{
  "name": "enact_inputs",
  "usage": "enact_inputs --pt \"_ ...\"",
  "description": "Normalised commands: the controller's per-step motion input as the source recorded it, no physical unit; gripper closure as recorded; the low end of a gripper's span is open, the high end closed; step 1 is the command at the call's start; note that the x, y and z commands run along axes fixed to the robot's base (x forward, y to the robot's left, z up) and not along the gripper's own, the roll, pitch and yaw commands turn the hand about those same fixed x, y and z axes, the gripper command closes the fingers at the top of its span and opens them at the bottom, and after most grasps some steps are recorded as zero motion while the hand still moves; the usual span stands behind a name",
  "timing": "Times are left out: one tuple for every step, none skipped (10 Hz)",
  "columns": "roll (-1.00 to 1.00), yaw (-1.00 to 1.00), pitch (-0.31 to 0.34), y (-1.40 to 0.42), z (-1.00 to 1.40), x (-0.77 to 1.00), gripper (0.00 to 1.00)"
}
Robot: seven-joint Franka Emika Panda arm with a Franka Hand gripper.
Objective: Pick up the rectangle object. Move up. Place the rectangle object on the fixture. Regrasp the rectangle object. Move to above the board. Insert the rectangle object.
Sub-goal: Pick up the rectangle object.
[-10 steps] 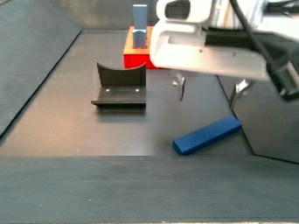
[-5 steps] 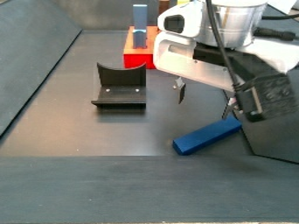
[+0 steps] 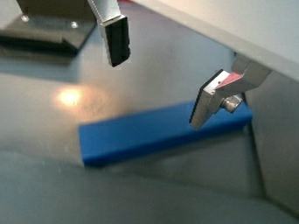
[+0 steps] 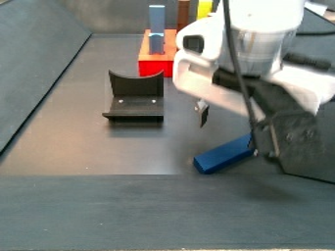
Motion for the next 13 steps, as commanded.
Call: enact_inputs --pt "-0.34 -0.16 -0.140 0.22 -0.42 0.10 0.00" --pt "-0.35 -0.15 -0.130 0.22 -0.42 0.08 0.00" --pt "-0.36 -0.17 -0.094 0.18 -0.39 0.01 0.00" --pt "-0.36 -0.16 -0.111 0.14 -0.39 0.00 0.00" --pt "-0.22 -0.15 -0.200 0.00 -0.22 -0.01 0.00" --pt "0.00 0.00 -0.131 0.00 0.00 -0.08 0.00" --pt "0.00 0.00 -0.017 0.00 0.00 0.00 0.00" --pt "0.00 0.00 0.000 0.00 0.00 0.00 0.00" --pt "0.00 0.00 0.000 0.00 0.00 0.00 1.00" --pt "0.00 0.00 0.000 0.00 0.00 0.00 1.00" --pt "0.00 0.00 0.000 0.00 0.00 0.00 1.00" --pt "0.00 0.00 0.000 0.00 0.00 0.00 1.00" --pt "0.00 0.00 0.000 0.00 0.00 0.00 1.00"
